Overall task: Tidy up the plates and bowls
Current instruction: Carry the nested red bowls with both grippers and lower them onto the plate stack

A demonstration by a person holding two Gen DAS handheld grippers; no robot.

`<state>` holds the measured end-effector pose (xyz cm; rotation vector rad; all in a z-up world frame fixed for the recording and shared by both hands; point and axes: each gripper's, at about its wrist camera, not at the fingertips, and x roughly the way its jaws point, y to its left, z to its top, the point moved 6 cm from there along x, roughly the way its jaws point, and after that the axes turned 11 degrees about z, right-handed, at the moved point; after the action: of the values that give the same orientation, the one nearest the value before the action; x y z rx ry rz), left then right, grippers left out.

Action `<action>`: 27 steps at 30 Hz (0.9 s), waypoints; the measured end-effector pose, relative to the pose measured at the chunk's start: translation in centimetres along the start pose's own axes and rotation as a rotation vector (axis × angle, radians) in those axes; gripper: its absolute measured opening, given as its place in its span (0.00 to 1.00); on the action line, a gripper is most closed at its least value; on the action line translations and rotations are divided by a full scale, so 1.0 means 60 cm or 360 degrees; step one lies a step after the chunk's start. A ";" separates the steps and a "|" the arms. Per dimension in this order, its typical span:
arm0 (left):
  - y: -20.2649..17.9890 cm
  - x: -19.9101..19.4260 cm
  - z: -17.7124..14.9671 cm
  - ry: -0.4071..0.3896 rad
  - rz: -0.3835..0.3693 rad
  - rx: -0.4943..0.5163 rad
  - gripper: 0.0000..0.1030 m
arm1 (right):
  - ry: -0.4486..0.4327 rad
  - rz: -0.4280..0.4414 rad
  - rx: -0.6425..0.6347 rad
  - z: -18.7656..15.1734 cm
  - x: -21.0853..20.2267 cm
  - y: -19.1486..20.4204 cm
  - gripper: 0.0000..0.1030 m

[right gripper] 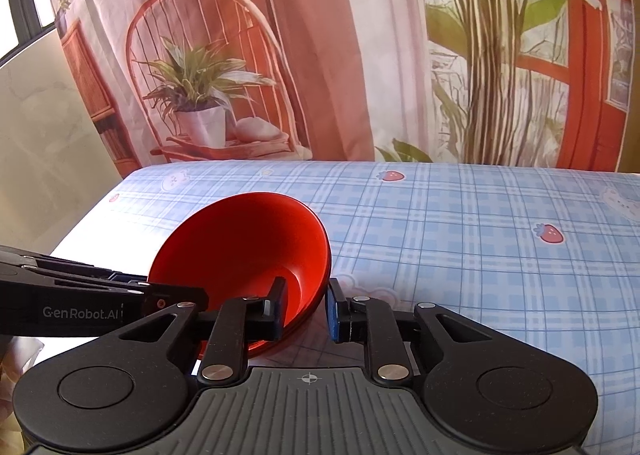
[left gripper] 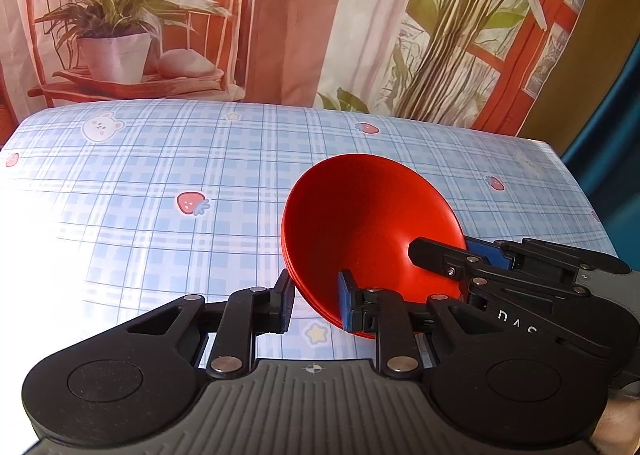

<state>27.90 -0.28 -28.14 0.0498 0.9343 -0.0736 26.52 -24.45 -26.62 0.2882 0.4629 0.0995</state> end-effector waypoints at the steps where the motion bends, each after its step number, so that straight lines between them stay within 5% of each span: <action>1: 0.001 -0.008 0.000 -0.0009 0.0009 0.0005 0.24 | -0.0013 0.0010 0.0002 0.002 -0.006 0.006 0.17; 13: 0.035 -0.129 -0.032 -0.0088 0.0083 -0.0031 0.24 | -0.0086 0.0138 -0.0070 -0.003 -0.077 0.098 0.17; 27: 0.084 -0.236 -0.143 -0.0081 0.0090 -0.0134 0.24 | -0.0028 0.0257 -0.0120 -0.087 -0.144 0.198 0.16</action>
<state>13.10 6.00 -21.80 -0.0035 0.8838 0.0166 16.12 -13.16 -23.88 0.2517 0.4170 0.2711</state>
